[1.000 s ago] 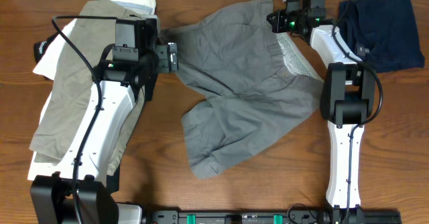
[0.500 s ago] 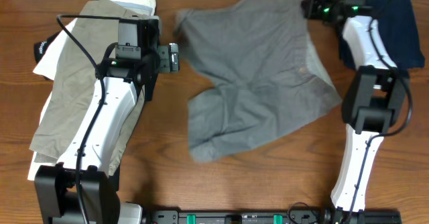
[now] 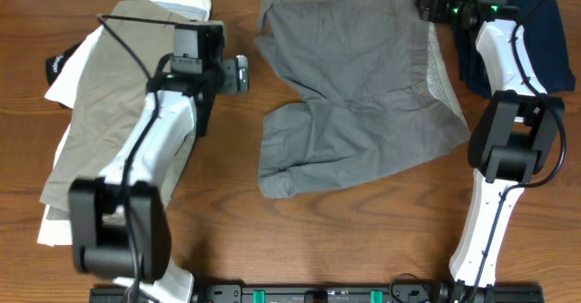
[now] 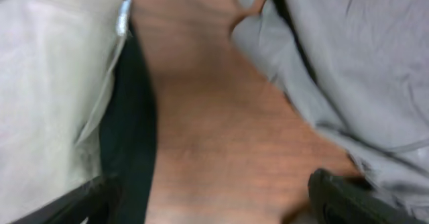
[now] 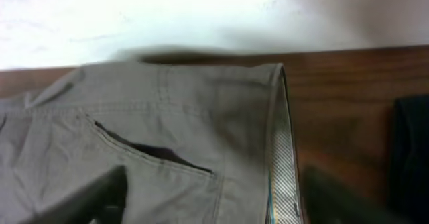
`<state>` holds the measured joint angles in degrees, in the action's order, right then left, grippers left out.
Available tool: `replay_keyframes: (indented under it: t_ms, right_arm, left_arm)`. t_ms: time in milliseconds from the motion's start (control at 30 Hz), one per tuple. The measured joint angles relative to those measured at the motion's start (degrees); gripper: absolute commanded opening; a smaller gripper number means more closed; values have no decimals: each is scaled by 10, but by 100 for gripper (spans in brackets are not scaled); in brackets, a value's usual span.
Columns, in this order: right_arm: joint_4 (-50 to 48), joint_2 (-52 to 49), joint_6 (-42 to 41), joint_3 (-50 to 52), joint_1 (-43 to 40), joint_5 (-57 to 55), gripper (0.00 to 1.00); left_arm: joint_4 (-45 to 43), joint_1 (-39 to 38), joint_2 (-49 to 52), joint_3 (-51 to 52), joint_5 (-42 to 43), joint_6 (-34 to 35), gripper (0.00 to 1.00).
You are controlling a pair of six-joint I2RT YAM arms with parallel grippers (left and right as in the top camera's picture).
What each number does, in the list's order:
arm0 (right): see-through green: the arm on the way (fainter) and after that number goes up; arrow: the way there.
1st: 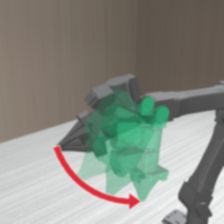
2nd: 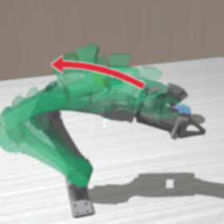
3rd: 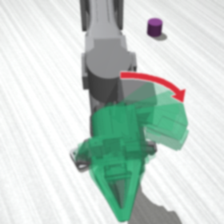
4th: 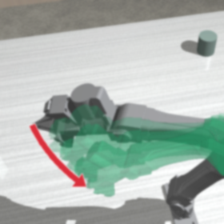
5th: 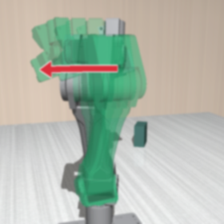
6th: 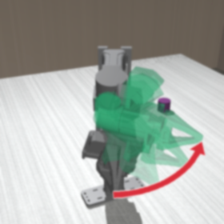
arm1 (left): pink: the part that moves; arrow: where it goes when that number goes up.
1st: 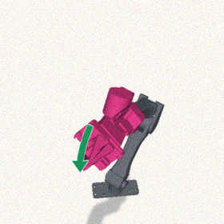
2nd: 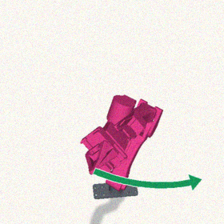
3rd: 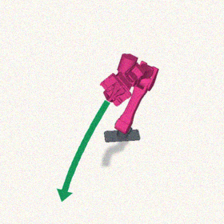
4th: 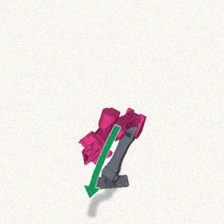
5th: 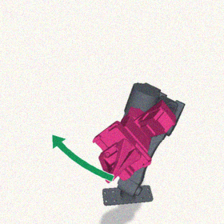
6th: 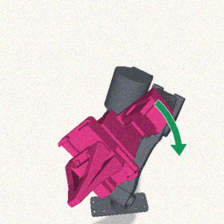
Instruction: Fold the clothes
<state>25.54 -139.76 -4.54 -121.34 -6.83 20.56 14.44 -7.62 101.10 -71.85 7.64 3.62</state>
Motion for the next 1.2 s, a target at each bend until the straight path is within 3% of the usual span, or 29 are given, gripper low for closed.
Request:
replay_keyframes:
  t_ms: [167, 467, 1100, 1200]
  right_arm:
    - [49, 0, 4, 0, 0, 2, 91]
    - [94, 0, 5, 0, 2, 4, 92]
    - [127, 0, 14, 0, 3, 4, 91]
    - [128, 0, 18, 0, 3, 4, 91]
  left_arm:
    - [-116, -7, 80, -5, 54, 0, 90]
    - [-119, -19, 222, -105, 84, -52, 90]
    - [-183, -47, 279, -120, 68, -85, 89]
    - [-188, -47, 280, -121, 54, -84, 80]
